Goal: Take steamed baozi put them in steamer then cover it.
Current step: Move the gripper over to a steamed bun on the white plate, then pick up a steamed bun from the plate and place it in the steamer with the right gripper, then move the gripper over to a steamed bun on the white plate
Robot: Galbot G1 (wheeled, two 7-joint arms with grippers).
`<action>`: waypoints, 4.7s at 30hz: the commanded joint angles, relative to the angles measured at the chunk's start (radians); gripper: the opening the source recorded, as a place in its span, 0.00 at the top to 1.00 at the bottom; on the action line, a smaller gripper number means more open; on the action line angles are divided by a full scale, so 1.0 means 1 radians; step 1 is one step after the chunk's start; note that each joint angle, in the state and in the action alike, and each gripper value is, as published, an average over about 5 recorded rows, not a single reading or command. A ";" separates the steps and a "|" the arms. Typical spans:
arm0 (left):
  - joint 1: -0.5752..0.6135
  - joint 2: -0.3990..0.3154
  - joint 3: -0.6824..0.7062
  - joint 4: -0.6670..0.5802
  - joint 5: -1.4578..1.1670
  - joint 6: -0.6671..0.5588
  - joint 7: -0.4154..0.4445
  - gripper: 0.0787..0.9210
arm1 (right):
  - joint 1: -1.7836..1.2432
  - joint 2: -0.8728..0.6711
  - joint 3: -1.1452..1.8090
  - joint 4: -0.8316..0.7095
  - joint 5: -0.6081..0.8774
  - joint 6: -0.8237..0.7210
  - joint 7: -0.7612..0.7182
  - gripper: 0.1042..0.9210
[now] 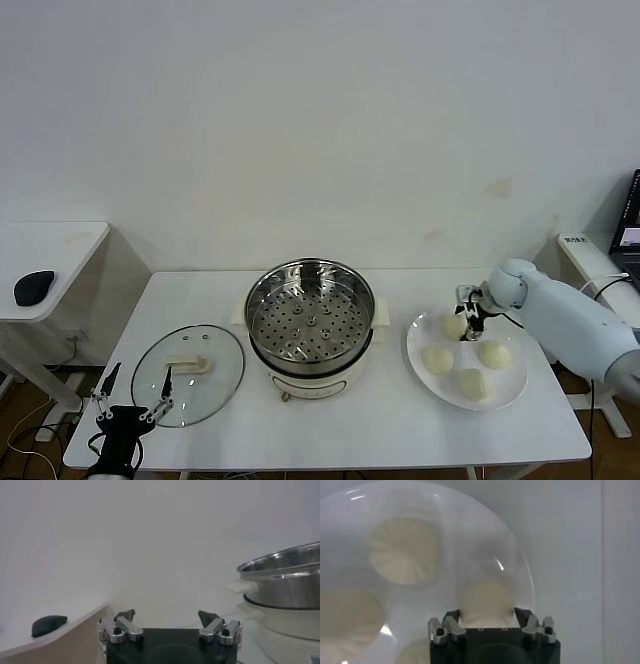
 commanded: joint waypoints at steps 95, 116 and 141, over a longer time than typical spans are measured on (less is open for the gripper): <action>0.036 0.002 -0.071 -0.040 -0.024 -0.039 -0.003 0.12 | 0.776 0.238 -0.546 0.386 0.416 -0.011 -0.084 0.12; -0.003 0.035 -0.034 -0.011 -0.008 -0.036 0.002 0.12 | 0.538 -0.372 -0.543 0.706 0.282 -0.179 -0.050 0.12; -0.013 0.037 -0.036 0.017 -0.007 -0.042 0.006 0.12 | 0.103 -0.265 -0.275 0.525 0.156 -0.119 0.005 0.12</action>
